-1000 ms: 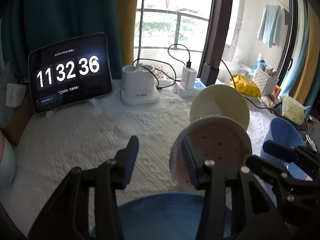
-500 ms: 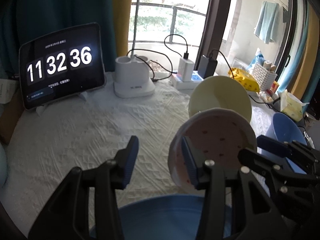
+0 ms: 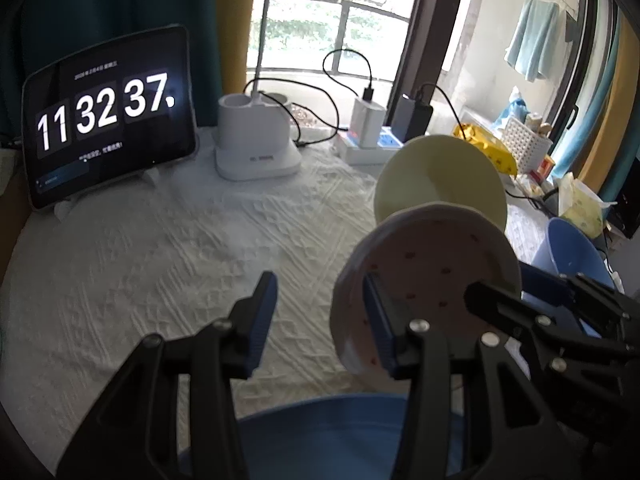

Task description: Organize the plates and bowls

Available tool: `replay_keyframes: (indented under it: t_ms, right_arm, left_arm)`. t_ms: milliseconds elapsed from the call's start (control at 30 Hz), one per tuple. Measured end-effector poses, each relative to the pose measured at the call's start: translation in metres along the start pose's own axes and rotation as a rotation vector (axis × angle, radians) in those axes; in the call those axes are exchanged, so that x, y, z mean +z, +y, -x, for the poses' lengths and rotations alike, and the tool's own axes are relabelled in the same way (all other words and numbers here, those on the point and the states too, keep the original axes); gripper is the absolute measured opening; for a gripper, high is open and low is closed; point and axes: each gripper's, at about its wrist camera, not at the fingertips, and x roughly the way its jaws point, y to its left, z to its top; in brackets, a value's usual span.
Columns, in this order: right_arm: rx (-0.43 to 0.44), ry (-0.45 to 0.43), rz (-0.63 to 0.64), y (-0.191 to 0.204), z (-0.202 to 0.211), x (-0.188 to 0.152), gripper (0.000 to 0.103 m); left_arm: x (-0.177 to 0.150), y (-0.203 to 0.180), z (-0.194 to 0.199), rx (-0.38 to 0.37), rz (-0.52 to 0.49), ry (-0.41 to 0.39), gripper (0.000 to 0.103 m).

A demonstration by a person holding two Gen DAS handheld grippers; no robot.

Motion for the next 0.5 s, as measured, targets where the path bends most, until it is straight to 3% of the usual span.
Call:
replay_keyframes:
  t_ms: [367, 500]
  right_arm:
    - [-0.004, -0.007, 0.003, 0.001, -0.003, 0.003, 0.053]
    - [-0.008, -0.007, 0.015, 0.003, -0.003, 0.003, 0.045]
  left_arm:
    - [0.002, 0.001, -0.01, -0.012, 0.005, 0.036, 0.046]
    - [0.0, 0.0, -0.012, -0.028, -0.004, 0.053, 0.046]
